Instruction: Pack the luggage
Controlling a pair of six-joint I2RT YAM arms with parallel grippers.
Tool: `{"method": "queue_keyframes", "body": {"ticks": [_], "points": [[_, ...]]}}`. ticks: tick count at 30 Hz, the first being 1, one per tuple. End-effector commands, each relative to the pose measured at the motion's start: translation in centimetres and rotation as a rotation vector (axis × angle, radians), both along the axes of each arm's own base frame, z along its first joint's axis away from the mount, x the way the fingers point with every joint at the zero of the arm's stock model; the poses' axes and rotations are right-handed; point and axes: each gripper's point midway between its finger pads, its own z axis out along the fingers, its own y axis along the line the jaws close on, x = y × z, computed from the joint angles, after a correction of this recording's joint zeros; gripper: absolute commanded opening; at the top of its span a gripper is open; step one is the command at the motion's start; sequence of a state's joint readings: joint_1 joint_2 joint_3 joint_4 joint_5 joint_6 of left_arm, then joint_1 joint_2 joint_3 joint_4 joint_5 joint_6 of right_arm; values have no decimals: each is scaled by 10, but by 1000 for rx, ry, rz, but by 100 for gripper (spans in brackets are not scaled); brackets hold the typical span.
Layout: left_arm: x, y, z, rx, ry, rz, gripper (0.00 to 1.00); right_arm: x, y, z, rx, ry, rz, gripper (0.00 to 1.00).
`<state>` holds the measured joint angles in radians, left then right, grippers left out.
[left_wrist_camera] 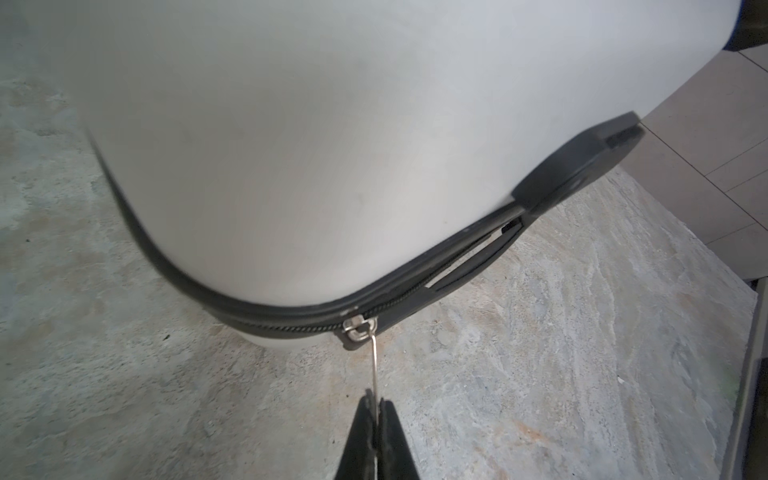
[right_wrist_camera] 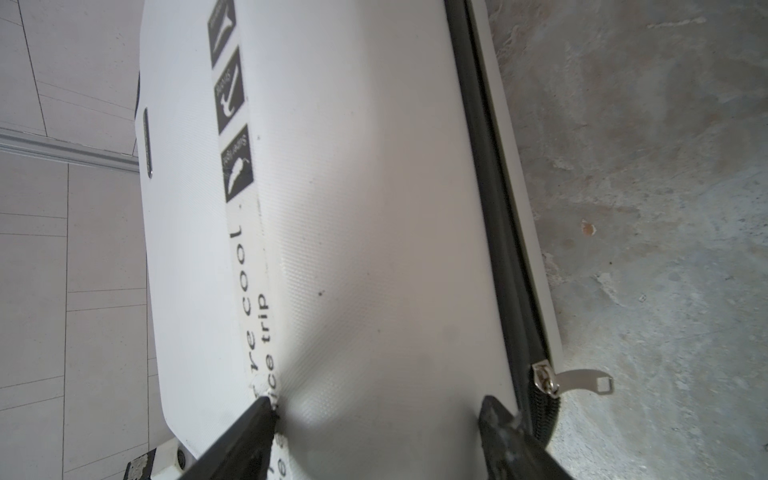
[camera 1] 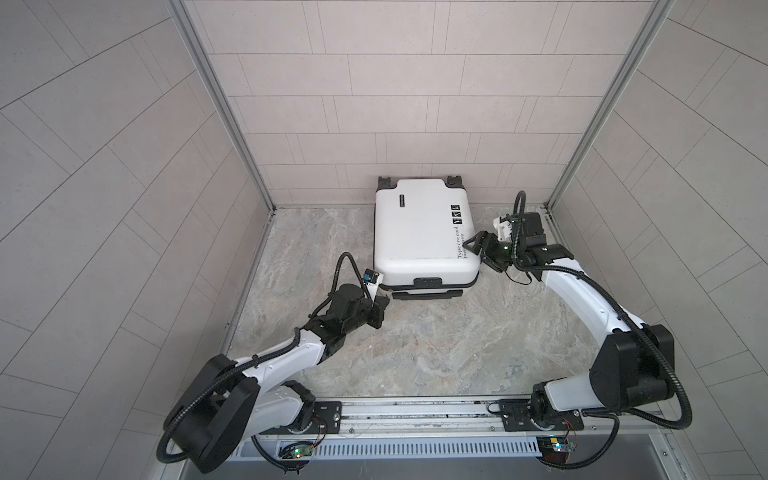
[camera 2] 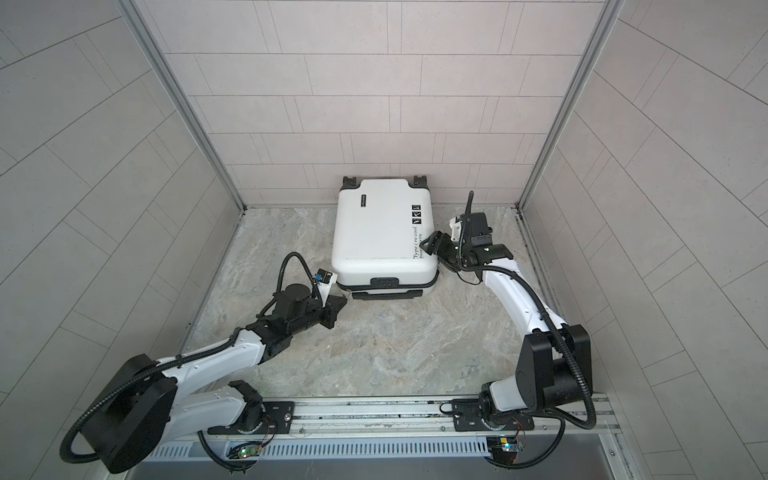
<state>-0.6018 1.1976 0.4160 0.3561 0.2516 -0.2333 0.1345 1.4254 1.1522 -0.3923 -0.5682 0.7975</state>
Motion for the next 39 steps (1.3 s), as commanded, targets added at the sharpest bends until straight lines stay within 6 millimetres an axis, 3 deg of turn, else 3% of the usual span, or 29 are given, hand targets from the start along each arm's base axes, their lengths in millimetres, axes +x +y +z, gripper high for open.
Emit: {"method": "queue_keyframes", "body": {"ticks": [1,9,14,21,24,32,39], "points": [[-7,-34,26,-77,-54,-117,0,-16,33,-22,51,84,92,77],[-11,-66,25,-74,-68,-158,0,-18,33,-23,49,83,86,77],[-3,-66,25,-69,-95,-87,0,-17,28,-16,27,71,74,77],[0,-60,19,-55,-95,-49,0,-12,-12,6,-15,46,10,87],[0,-58,18,-52,-95,-40,0,-12,-21,5,19,54,7,91],[0,-58,22,-50,-104,-36,0,-7,7,1,102,43,93,94],[1,-61,19,-43,-96,-23,0,-11,17,-11,107,54,110,94]]}}
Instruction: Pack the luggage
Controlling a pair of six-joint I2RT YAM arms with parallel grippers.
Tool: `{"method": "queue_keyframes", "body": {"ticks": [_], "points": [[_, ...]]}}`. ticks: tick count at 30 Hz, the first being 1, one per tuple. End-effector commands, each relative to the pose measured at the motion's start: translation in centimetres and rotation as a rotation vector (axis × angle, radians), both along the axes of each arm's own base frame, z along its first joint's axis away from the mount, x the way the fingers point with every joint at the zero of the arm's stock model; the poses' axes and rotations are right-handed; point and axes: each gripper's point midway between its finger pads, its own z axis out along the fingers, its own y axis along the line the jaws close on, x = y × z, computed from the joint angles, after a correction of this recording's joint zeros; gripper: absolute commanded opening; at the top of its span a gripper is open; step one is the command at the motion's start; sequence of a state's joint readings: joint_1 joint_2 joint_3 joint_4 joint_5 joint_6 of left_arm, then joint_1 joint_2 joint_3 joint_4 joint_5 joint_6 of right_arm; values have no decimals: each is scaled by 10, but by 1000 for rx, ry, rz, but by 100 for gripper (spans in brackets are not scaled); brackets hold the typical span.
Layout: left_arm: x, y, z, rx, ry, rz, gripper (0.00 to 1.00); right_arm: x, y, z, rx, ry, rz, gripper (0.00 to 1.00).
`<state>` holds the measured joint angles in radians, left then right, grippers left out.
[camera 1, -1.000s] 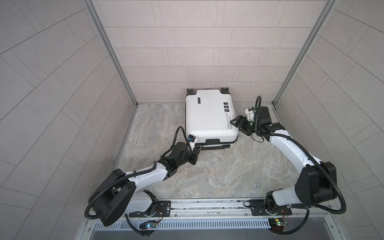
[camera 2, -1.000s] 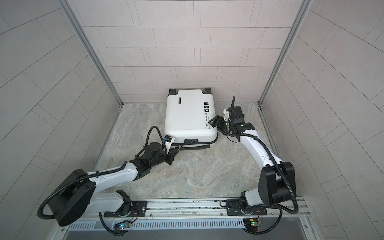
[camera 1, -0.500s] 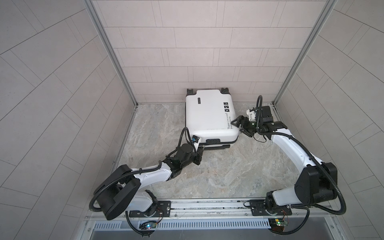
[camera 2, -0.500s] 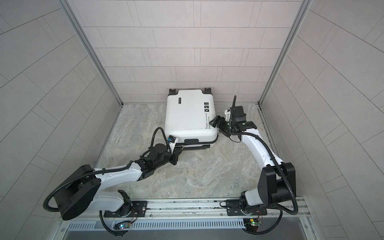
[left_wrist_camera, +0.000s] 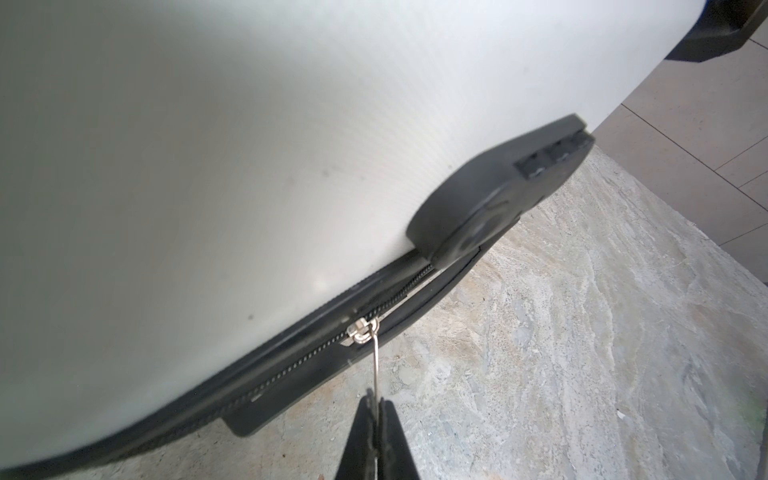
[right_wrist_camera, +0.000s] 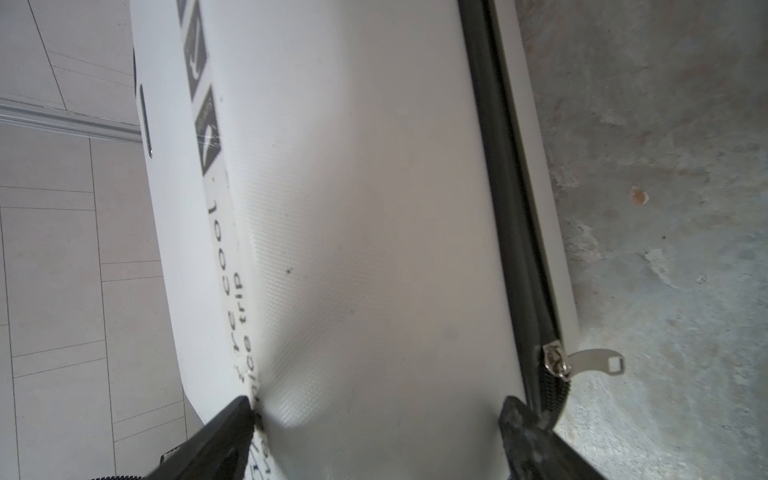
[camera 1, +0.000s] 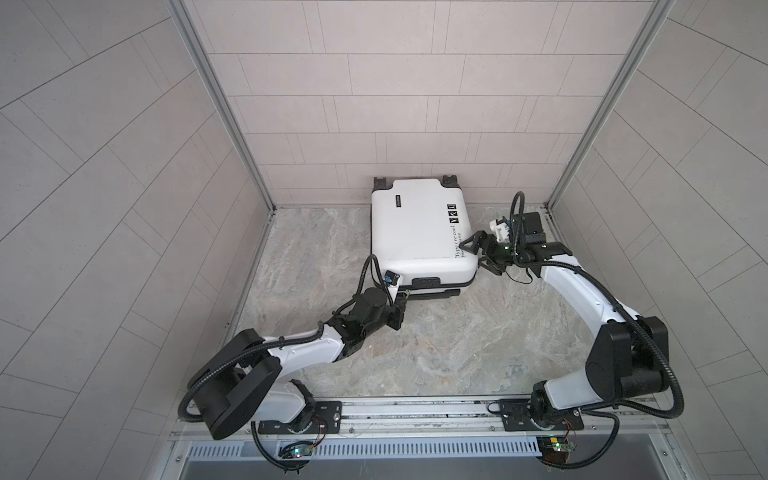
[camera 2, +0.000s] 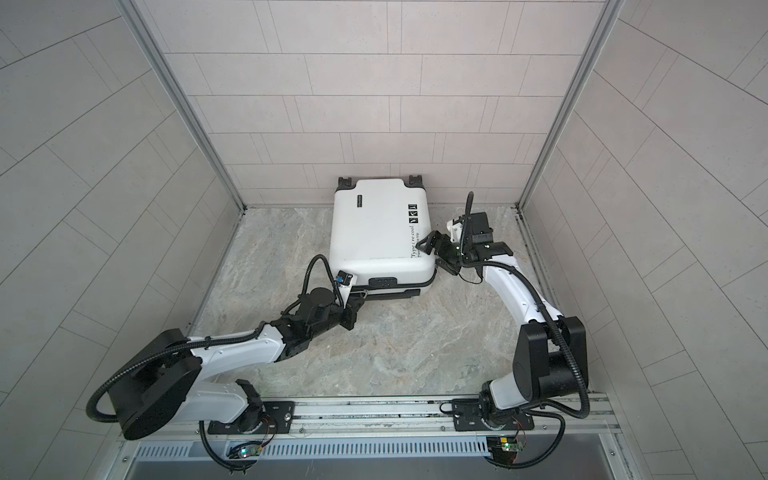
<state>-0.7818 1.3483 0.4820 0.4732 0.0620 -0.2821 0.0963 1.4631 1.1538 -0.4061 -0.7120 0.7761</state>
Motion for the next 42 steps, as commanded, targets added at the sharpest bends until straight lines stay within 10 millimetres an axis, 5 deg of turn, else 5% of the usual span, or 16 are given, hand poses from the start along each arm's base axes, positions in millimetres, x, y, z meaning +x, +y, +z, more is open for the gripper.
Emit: {"method": "queue_keyframes", "body": {"ticks": [1,18,42], "points": [[0,-16,20,-60,-42,-32,0,-8,11,-7,24,7,28,94],[-9,-66,22,-67,-80,-100,0,-33,24,-36,64,64,-23,92],[-32,-154,36,-143,-107,-238,0,-57,63,-44,52,67,-20,92]]}}
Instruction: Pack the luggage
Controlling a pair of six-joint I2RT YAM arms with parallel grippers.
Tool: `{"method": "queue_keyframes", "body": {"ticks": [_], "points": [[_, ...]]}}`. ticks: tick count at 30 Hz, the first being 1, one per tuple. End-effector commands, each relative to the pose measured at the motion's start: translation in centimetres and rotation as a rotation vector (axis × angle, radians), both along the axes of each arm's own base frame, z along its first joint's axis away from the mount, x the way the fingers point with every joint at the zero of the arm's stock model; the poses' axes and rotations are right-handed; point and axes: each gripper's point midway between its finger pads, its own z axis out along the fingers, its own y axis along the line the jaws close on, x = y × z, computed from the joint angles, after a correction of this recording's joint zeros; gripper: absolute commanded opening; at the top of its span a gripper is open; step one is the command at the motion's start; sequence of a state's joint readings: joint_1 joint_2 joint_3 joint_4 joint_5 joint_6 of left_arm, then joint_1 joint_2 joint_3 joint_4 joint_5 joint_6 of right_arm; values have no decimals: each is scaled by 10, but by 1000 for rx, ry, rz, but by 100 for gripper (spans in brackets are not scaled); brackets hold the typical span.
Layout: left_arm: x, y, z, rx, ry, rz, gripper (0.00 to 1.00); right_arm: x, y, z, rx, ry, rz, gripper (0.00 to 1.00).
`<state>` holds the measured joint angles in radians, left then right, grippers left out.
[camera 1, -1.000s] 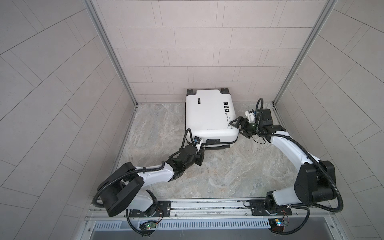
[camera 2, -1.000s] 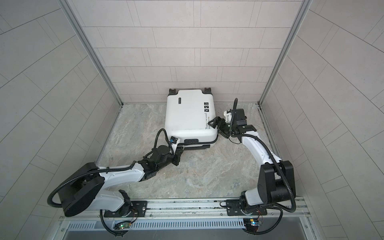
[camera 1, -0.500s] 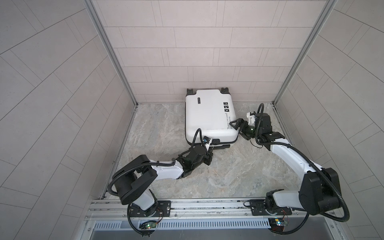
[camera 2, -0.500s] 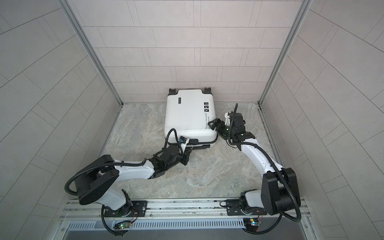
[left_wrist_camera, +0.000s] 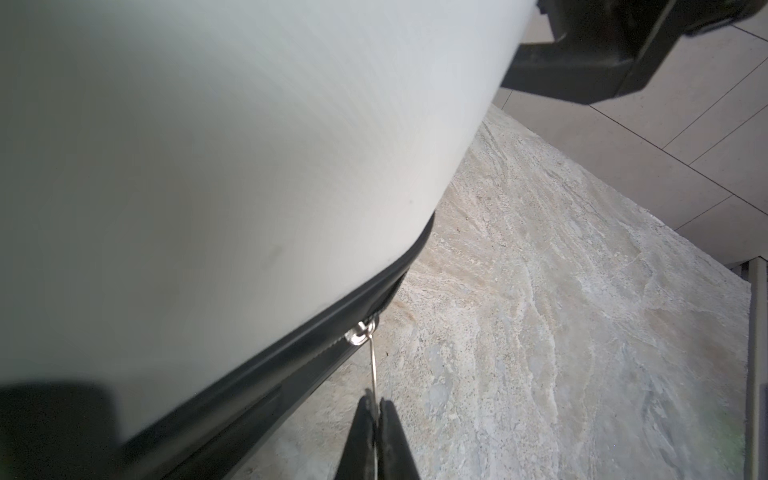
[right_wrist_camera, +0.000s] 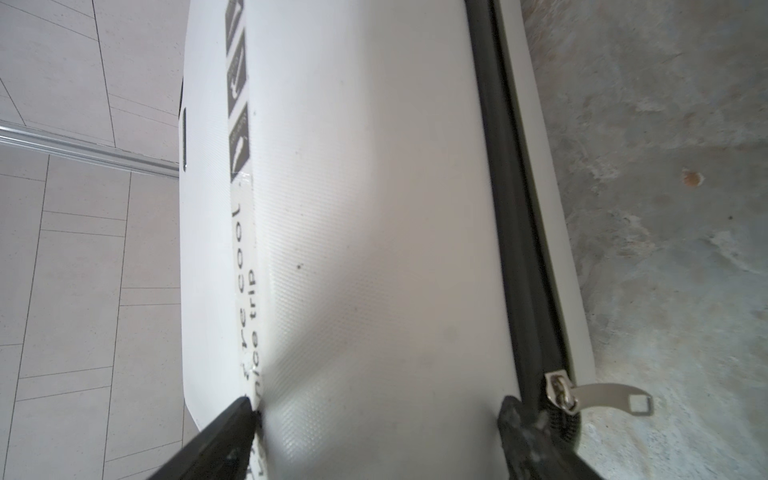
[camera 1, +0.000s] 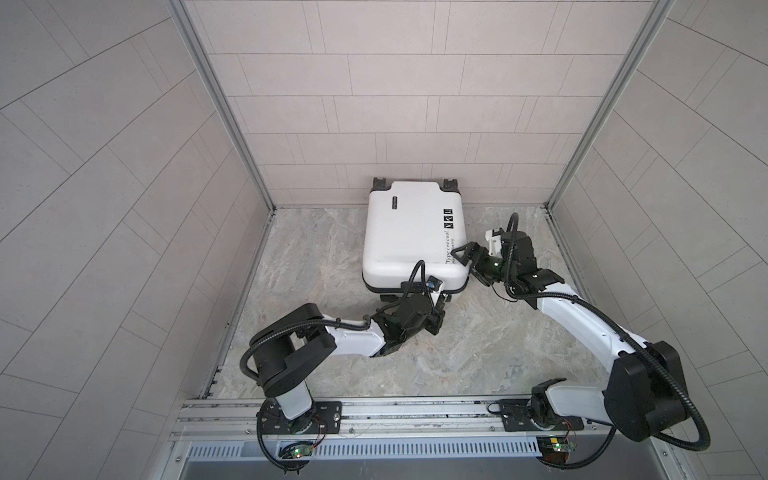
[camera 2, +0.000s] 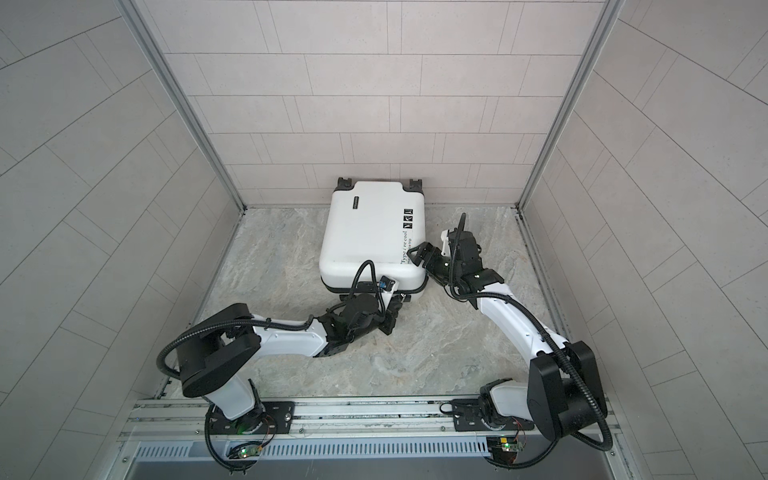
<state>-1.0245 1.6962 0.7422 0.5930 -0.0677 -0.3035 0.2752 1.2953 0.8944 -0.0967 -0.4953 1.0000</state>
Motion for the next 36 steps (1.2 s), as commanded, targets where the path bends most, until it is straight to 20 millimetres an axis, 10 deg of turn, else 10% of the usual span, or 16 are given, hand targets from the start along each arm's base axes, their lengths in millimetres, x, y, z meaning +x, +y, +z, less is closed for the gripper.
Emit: {"method": "queue_keyframes", "body": {"ticks": [1,16,30,36], "points": [[-20,-42,42,-146,-49,-125,0,-35,32,-39,25,168,97,91],[-13,-69,69,-213,-101,-87,0,-47,78,-37,67,168,115,91],[-2,-43,56,-207,-98,43,0,-19,-30,9,7,176,-58,94],[-1,-48,52,-205,-87,33,0,-5,-70,-2,18,200,-130,87]]}}
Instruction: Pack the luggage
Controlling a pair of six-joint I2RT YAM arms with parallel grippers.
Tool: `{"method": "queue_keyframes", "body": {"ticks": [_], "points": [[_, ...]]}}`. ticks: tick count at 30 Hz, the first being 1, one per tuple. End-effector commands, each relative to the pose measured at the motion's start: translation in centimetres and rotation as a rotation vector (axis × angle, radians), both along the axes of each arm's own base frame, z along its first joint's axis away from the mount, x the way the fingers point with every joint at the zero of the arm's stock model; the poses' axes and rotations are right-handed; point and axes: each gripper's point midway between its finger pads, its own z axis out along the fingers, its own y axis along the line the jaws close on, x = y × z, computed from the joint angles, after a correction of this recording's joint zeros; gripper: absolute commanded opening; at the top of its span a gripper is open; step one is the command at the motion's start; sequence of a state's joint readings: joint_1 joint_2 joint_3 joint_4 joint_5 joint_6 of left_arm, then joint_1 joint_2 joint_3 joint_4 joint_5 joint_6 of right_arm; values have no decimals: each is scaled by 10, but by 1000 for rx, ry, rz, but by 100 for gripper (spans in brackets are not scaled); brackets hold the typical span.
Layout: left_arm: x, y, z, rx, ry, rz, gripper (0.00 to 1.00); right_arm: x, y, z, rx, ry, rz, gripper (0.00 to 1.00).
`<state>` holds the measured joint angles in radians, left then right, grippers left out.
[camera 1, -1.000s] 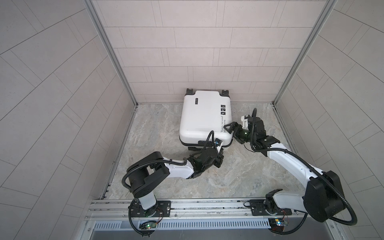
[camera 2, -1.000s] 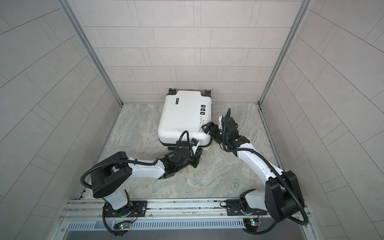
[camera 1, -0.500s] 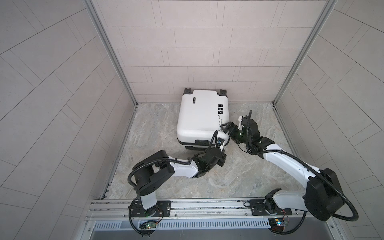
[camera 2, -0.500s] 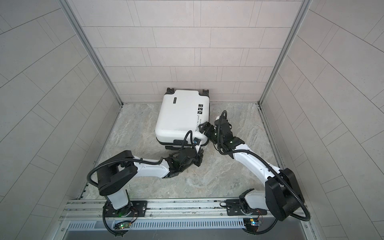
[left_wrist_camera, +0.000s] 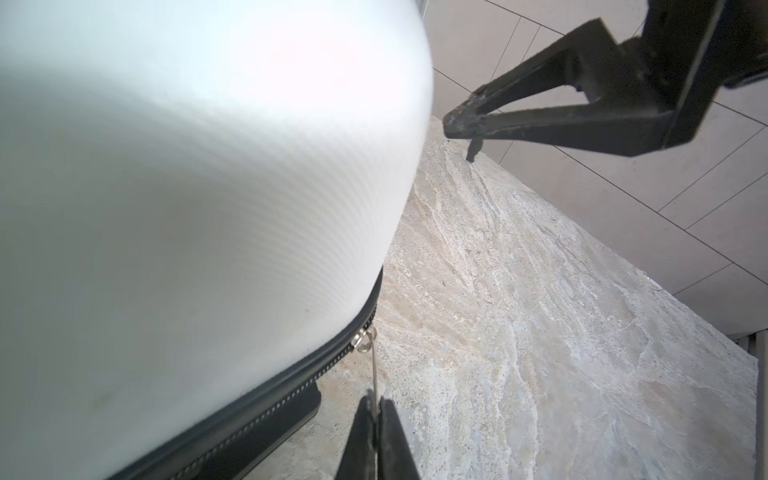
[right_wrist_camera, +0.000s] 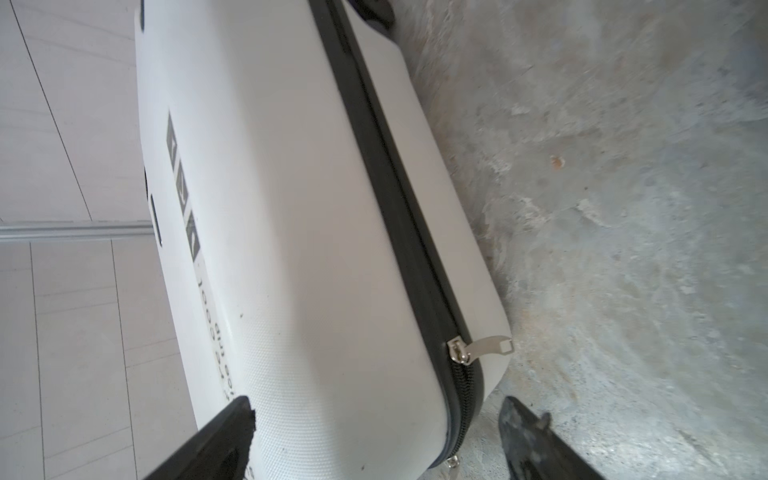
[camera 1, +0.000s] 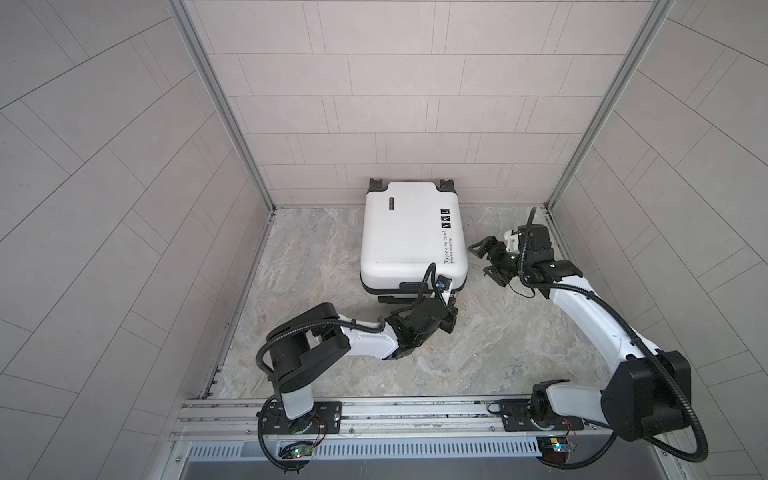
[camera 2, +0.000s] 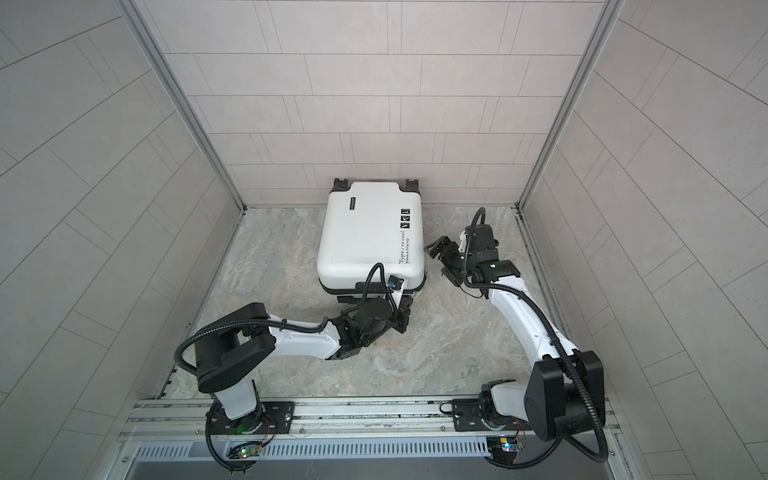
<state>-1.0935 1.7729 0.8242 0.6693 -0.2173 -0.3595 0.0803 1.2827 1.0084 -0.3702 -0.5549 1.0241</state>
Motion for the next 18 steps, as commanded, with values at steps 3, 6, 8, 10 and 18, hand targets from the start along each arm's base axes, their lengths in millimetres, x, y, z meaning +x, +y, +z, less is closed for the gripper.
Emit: {"method": "queue_keyframes", "body": {"ticks": [3,6,8,10,18], "points": [[-7,-25,31,-119,-30,-69,0,-3,-14,-39,-40,113,38,74],[-7,-28,29,-118,-20,-77,0,6,-8,-61,-18,156,72,64],[-7,-29,28,-115,-15,-77,0,13,-3,-70,-7,173,89,61],[-7,-29,28,-115,-13,-78,0,19,1,-71,-11,171,103,61],[-8,-29,27,-113,-3,-68,0,23,27,-80,-21,188,179,63]]}}
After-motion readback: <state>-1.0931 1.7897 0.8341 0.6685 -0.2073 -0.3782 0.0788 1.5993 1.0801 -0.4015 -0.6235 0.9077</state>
